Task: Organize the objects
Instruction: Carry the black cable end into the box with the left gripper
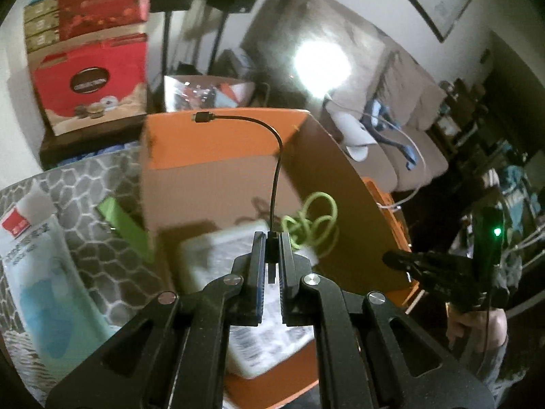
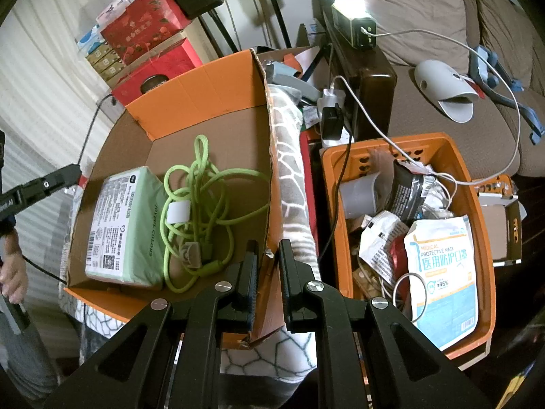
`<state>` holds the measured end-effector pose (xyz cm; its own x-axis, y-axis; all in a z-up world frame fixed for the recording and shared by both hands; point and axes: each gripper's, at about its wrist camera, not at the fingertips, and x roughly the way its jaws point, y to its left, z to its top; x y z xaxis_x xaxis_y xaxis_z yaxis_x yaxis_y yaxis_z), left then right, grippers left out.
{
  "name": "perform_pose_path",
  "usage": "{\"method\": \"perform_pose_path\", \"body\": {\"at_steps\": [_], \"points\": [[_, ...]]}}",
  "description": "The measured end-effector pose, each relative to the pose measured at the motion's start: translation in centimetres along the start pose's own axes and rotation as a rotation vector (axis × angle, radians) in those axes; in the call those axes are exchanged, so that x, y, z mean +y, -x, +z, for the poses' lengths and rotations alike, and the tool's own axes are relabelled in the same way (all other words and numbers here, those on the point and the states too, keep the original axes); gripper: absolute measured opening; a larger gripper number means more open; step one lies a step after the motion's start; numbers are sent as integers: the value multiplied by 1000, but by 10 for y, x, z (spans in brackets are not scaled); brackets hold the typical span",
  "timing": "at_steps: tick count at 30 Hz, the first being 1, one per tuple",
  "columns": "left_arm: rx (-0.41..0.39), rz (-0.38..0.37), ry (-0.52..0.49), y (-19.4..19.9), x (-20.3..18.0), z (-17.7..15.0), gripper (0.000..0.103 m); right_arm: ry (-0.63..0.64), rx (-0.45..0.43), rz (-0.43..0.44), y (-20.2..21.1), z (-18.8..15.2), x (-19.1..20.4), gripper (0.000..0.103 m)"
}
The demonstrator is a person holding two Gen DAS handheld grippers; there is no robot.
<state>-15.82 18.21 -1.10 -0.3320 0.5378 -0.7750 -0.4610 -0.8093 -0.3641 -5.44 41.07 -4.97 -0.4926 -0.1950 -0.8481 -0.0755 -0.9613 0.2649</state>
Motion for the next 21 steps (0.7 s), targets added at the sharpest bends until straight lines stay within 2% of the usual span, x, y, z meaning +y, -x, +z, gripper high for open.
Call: {"method": "perform_pose_path", "body": {"at_steps": [8, 17, 21], "points": [[28, -15, -48, -16, -29, -7, 6, 0, 0, -1, 0, 0, 0, 10], [109, -68, -140, -46, -65, -25, 6, -2, 0, 0, 0, -1, -1, 10], [148, -67, -178, -59, -76, -33, 6, -3, 0, 1, 0, -1, -1, 10]]}}
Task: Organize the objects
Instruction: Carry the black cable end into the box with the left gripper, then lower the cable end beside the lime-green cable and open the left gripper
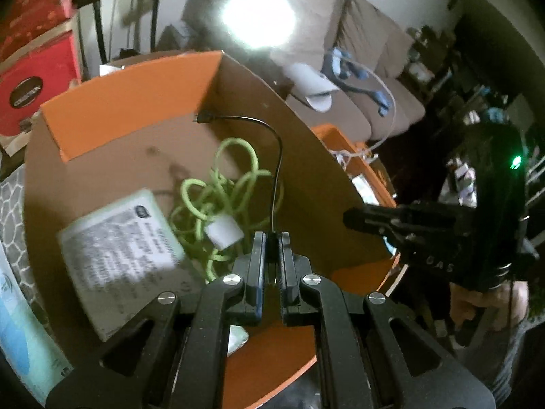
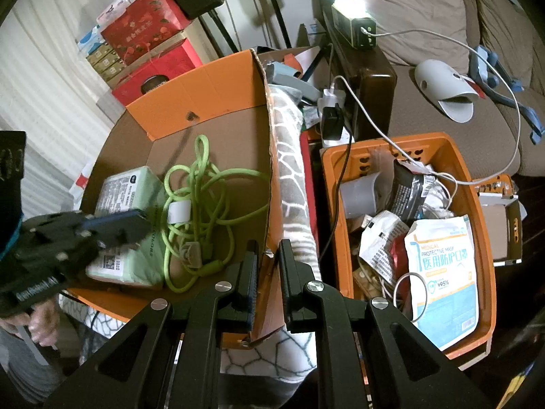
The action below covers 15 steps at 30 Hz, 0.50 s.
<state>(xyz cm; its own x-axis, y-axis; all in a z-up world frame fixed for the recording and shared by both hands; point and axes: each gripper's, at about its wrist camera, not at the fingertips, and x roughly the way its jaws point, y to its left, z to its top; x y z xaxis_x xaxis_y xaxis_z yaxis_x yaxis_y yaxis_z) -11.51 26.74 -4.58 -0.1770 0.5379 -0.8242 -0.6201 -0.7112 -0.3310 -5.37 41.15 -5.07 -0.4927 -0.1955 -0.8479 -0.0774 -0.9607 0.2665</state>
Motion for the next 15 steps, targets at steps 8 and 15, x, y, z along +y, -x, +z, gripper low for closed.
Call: {"method": "perform_pose_path", "body": {"at_steps": [8, 15], "points": [[57, 10, -49, -17, -9, -7, 6, 0, 0, 0, 0, 0, 0, 10], [93, 29, -66, -30, -12, -9, 6, -1, 0, 0, 0, 0, 0, 10]]}}
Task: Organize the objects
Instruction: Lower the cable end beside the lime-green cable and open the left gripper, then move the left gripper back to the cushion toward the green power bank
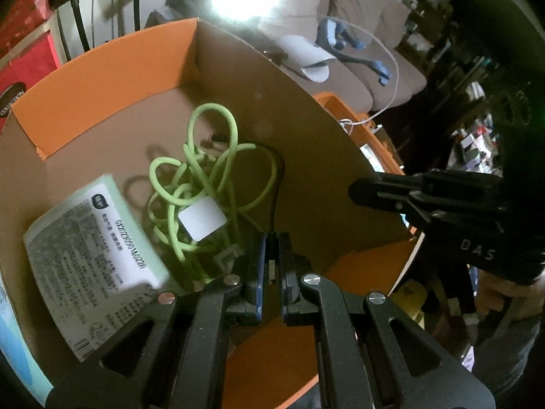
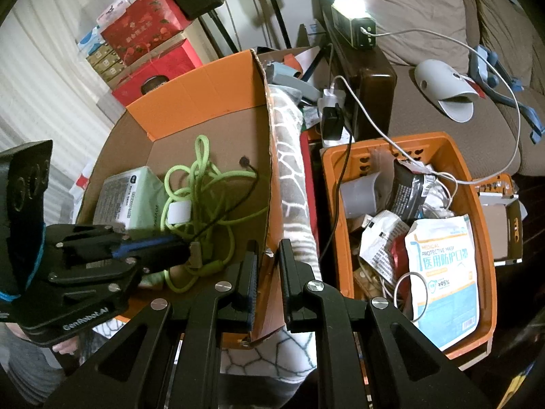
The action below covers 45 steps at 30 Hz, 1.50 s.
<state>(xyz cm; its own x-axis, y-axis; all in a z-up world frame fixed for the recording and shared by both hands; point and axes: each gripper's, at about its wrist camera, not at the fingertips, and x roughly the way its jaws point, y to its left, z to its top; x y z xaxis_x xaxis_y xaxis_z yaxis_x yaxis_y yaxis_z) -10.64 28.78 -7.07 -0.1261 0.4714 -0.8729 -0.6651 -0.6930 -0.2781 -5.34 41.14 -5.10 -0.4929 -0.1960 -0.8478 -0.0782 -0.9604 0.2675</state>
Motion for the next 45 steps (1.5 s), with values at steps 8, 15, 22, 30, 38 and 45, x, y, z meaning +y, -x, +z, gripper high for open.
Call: {"method": "perform_pose_path", "body": {"at_steps": [8, 15, 22, 30, 38, 45], "points": [[-6, 5, 16, 4, 3, -1, 20, 1, 1, -1, 0, -1, 0, 10], [-46, 2, 19, 22, 4, 2, 27, 0, 0, 0, 0, -1, -1, 10], [-103, 44, 8, 44, 7, 3, 46, -1, 0, 0, 0, 0, 0, 10], [-140, 95, -19, 60, 7, 0, 61, 0, 0, -1, 0, 0, 0, 10], [-164, 125, -24, 70, 14, -3, 77, -1, 0, -1, 0, -1, 0, 10], [-181, 152, -6, 78, 26, -8, 91, -2, 0, -1, 0, -1, 0, 10]]}}
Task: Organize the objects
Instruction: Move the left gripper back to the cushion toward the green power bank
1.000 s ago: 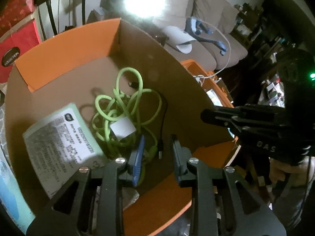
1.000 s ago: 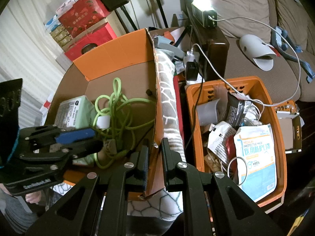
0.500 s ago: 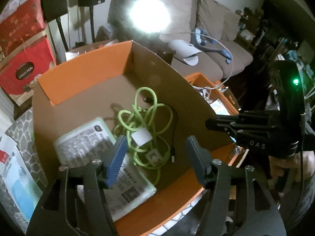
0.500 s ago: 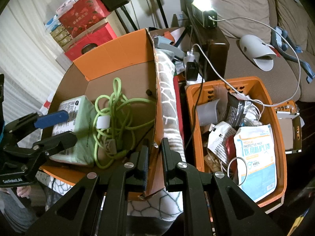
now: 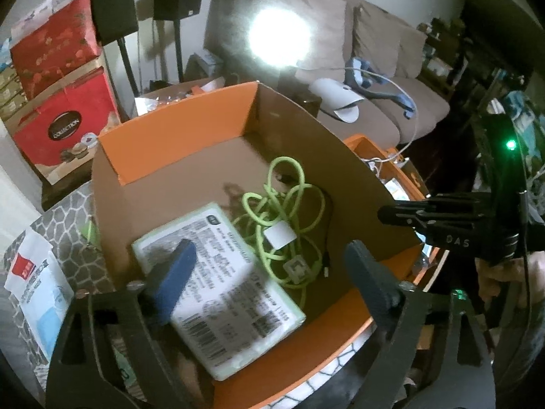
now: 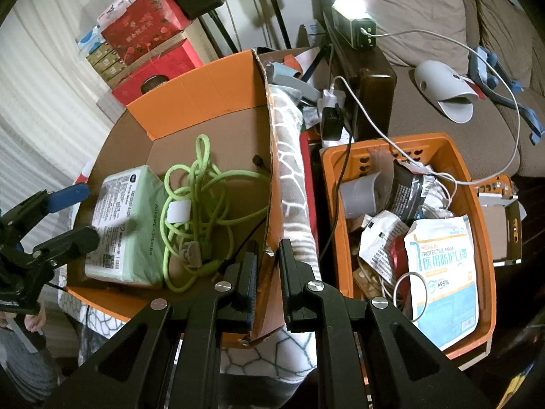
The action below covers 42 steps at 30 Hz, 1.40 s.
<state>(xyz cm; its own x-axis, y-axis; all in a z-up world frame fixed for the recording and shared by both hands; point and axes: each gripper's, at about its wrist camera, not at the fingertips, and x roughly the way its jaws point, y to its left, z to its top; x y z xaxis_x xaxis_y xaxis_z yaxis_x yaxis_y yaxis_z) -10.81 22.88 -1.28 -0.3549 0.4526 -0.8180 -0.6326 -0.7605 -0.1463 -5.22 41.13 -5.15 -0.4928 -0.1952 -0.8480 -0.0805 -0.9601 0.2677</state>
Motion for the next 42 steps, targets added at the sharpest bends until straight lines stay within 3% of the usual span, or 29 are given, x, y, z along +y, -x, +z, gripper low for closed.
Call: {"method": "perform_pose_path", "body": {"at_steps": [19, 32, 42], "points": [[-19, 70, 85, 21, 59, -11, 92, 0, 0, 0, 0, -1, 0, 10], [-13, 148, 236, 34, 154, -26, 92, 1, 0, -1, 0, 0, 1, 11], [55, 182, 357, 6, 204, -42, 92, 0, 0, -1, 0, 0, 1, 11]]}}
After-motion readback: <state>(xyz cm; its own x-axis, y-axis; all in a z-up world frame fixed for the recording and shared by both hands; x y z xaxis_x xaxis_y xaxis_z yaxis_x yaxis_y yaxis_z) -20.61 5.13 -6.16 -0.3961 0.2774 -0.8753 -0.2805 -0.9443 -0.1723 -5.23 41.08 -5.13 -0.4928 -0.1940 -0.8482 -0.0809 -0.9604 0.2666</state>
